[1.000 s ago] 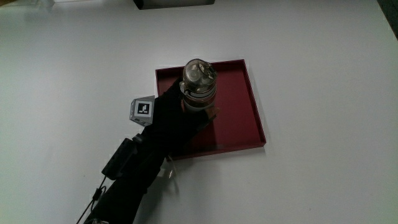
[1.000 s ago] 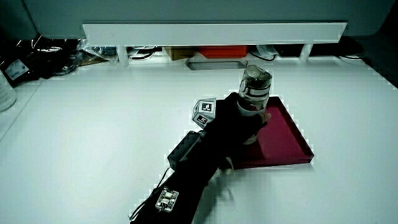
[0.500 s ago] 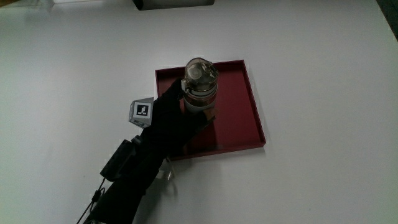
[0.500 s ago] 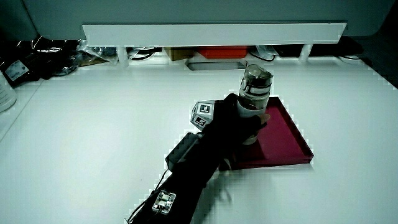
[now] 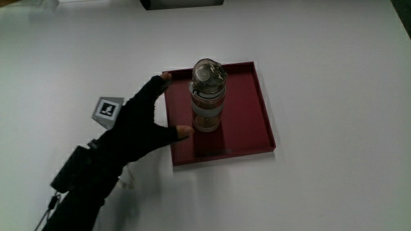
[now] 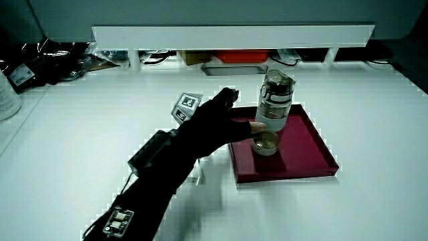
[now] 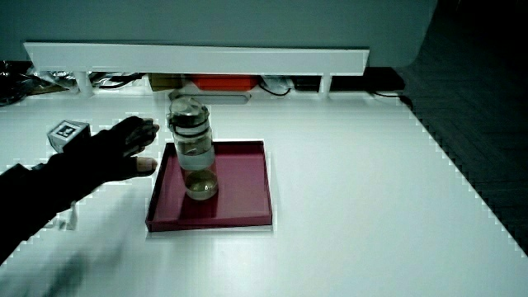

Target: Place bottle

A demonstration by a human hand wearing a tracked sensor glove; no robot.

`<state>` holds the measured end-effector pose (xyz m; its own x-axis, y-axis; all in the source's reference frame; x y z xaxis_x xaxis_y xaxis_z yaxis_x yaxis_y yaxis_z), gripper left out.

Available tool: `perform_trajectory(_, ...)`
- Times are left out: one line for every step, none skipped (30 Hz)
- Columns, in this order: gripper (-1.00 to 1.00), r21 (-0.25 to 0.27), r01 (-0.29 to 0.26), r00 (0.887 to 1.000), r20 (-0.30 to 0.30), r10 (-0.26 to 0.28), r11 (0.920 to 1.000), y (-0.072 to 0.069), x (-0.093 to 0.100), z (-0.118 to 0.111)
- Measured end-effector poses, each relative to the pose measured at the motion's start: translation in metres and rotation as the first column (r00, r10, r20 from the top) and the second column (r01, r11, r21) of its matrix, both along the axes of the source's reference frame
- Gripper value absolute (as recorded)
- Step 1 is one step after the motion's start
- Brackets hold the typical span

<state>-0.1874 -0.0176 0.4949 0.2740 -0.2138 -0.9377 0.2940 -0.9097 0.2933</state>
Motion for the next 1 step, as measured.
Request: perform_trajectory(-1.0, 0.002, -0.016, 1.0, -0.006, 0.016, 0.9999, -0.0014, -0.0044, -0.0052)
